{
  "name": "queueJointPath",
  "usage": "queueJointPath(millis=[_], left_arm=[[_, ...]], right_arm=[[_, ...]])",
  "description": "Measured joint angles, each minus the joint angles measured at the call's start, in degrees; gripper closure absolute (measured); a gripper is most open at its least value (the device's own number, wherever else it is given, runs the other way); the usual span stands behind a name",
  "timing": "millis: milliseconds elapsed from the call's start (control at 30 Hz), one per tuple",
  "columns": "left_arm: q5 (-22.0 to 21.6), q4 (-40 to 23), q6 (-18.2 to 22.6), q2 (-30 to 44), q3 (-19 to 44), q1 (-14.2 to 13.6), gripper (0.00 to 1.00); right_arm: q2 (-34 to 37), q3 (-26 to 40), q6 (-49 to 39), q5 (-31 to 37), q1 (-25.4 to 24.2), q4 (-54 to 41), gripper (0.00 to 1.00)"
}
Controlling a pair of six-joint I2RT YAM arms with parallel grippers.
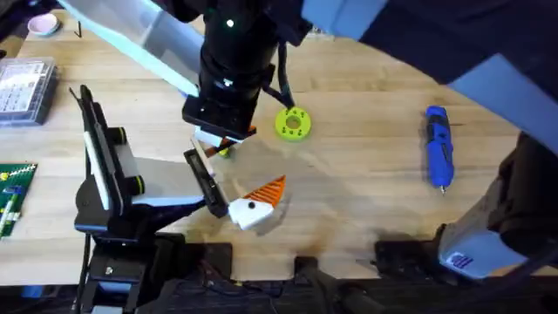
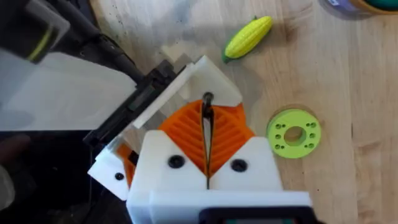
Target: Pick up the gripper from the table and insert it into the empty holder that is missing its gripper. Then pick up a screw, insert it into the mounting hole, and use the screwdriver to tighten it. Finally, clean up the table by picking up the vegetable and placing it into the bucket.
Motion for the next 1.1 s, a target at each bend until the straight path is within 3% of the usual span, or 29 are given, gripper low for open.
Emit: queueJointPath(millis=[1100], left_arm=[[-0.2,0.0,-0.3,0.0,0.0,0.0,0.008]], right_arm=[[0.5,0.1,0.2,-1.3,0.0,0.5,0.995]])
